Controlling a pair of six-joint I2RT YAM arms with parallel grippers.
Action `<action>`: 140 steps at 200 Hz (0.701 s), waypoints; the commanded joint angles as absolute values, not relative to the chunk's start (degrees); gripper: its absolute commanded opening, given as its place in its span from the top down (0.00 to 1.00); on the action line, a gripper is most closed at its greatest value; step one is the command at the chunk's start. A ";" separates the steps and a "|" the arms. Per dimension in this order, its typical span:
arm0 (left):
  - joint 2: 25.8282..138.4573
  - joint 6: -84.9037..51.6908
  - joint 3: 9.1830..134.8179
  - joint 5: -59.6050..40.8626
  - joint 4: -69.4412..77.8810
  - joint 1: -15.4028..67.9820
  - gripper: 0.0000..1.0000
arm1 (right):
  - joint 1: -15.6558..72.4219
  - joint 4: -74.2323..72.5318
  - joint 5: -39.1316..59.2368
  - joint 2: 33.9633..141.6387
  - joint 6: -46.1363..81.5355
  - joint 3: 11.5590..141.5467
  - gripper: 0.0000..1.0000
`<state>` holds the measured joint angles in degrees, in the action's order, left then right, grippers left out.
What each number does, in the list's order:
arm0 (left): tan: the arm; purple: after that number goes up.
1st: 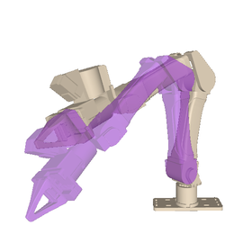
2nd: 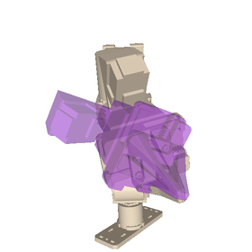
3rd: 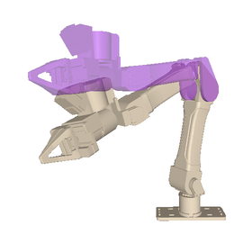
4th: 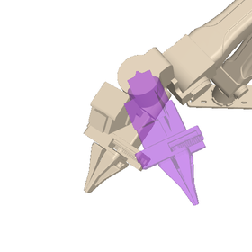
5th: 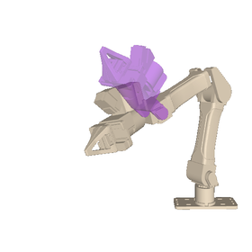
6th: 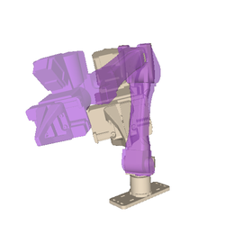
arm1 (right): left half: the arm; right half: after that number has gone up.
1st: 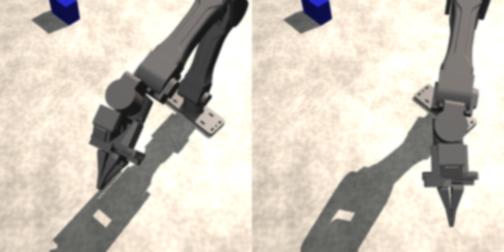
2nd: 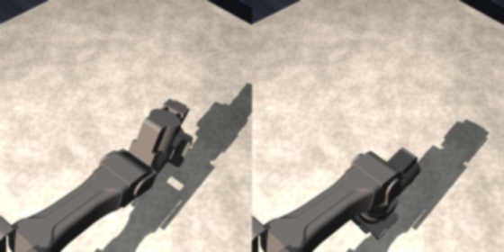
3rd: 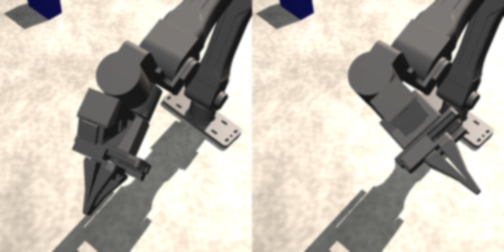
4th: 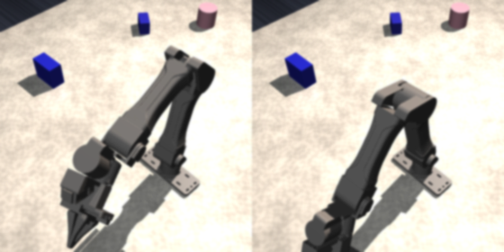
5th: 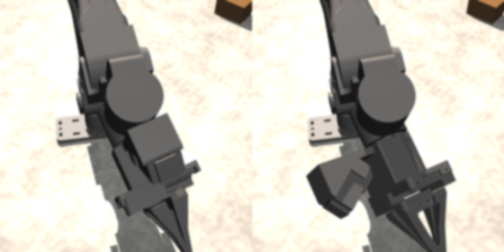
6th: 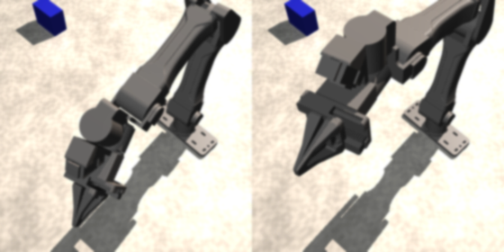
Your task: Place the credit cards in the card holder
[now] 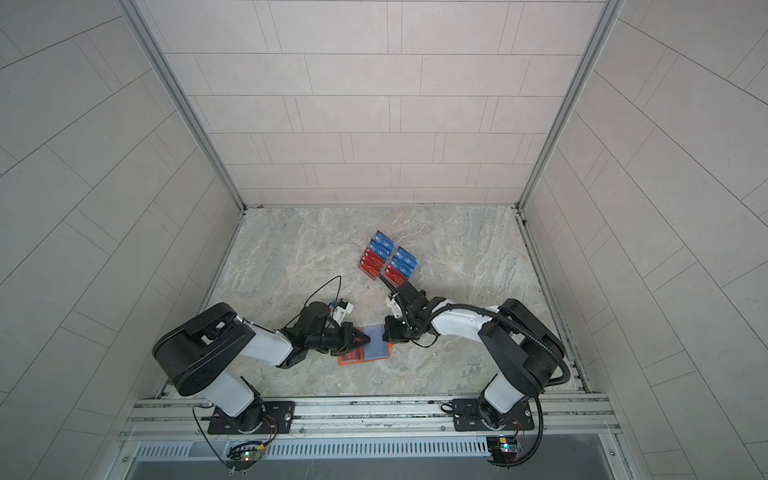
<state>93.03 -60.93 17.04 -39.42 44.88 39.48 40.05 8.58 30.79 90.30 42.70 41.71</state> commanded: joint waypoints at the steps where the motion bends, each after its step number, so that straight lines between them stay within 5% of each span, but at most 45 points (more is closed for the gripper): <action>1: 93.95 -59.55 16.44 -40.51 46.85 39.20 1.00 | 39.83 7.80 31.24 89.47 43.23 41.13 0.88; 140: 95.19 -59.72 14.85 -40.93 50.52 39.20 1.00 | 40.47 7.13 33.13 89.82 43.12 41.44 0.88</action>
<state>94.15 -60.38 15.44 -40.03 48.10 39.38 40.12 7.40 32.88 90.30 42.68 41.71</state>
